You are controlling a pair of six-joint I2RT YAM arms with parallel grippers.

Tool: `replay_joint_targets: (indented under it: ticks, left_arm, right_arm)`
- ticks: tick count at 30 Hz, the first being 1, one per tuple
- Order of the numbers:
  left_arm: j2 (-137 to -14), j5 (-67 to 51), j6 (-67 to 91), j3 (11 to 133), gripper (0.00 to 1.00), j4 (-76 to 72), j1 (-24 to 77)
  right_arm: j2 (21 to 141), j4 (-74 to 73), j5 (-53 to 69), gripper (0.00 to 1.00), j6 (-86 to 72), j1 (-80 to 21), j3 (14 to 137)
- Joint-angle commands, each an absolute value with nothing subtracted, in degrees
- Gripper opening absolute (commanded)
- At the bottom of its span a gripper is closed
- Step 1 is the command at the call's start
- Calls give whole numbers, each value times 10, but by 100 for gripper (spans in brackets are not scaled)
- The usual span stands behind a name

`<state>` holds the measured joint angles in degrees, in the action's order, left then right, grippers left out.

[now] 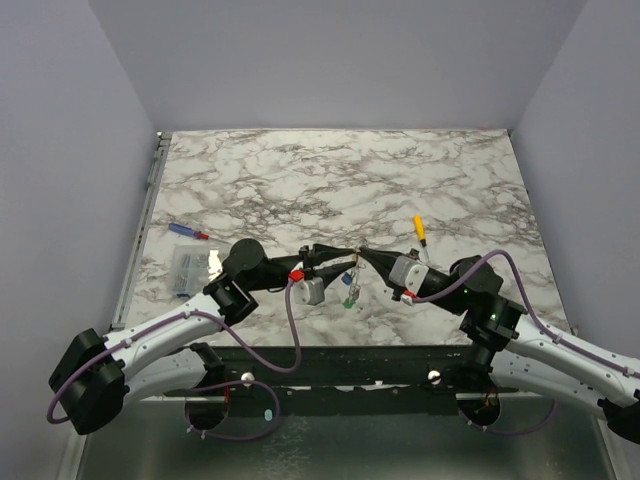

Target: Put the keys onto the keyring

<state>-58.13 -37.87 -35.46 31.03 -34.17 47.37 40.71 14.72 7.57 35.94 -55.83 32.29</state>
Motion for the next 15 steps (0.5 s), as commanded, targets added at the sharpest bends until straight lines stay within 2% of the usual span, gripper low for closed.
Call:
replay_joint_targets:
  ticks: [1,15]
  left_arm:
    - [-565,-390,-364,301,32,-339,478]
    - [-569,-367,-344,314,32,-348,478]
  right_arm:
    - [396,185,74,1,358,-561,318]
    - [386,181,74,1,361,-561,314]
